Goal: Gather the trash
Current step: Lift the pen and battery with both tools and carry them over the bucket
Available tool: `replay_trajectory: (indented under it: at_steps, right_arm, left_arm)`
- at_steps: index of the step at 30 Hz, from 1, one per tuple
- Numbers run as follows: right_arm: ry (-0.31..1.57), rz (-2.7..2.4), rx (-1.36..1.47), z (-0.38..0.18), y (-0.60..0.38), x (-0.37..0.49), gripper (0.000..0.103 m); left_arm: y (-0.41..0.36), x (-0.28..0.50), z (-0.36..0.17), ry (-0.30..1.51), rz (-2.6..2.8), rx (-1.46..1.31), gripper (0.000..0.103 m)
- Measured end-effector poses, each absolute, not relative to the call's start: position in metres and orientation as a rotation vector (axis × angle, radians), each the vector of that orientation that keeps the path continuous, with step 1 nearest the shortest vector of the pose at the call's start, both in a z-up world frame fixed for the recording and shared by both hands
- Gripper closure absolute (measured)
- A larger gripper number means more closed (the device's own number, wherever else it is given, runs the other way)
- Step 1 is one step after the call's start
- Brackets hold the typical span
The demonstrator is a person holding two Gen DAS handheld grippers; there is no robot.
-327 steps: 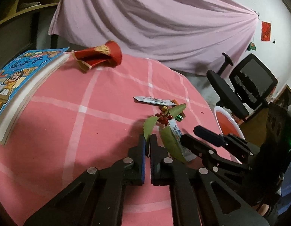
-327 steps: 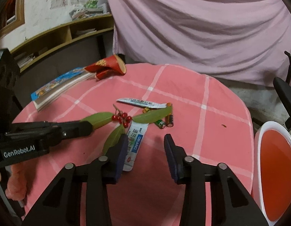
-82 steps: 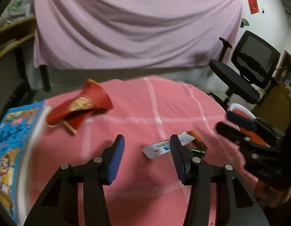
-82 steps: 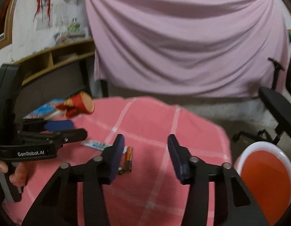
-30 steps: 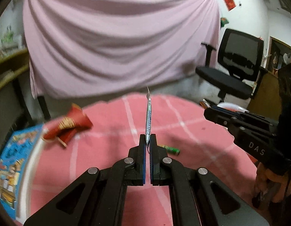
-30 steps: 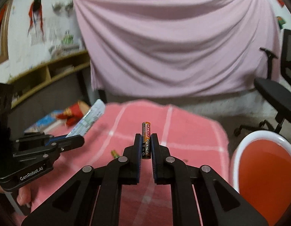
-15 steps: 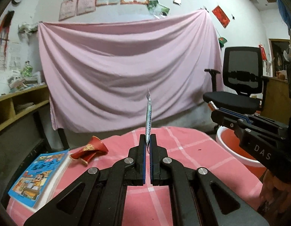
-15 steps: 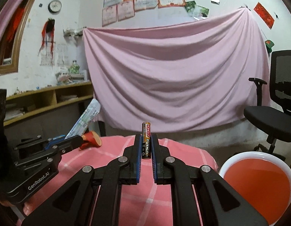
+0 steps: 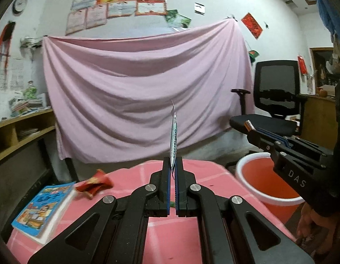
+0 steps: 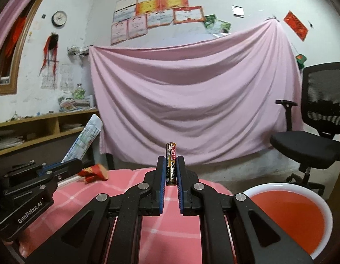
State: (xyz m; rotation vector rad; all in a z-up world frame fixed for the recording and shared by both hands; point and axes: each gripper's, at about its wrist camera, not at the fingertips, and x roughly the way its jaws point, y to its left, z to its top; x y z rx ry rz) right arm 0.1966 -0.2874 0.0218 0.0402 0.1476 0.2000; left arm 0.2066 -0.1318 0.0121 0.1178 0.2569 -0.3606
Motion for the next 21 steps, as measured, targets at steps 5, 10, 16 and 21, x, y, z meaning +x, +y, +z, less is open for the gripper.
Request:
replay_trajectory:
  at_steps: [5, 10, 16, 21]
  right_arm:
    - [0.176, 0.141, 0.093, 0.022, -0.316, 0.202, 0.095]
    - [0.201, 0.062, 0.156, 0.020, -0.350, 0.206, 0.095]
    - [0.253, -0.018, 0.220, 0.014, -0.389, 0.208, 0.095]
    - [0.299, -0.052, 0.242, 0.008, -0.408, 0.207, 0.095]
  left_arm:
    - [-0.167, 0.218, 0.017, 0.324, -0.451, 0.112, 0.102]
    - [-0.205, 0.227, 0.026, 0.351, -0.533, 0.113, 0.102]
    - [-0.245, 0.242, 0.026, 0.402, -0.606, 0.114, 0.102]
    - [-0.277, 0.251, 0.021, 0.452, -0.668, 0.156, 0.102]
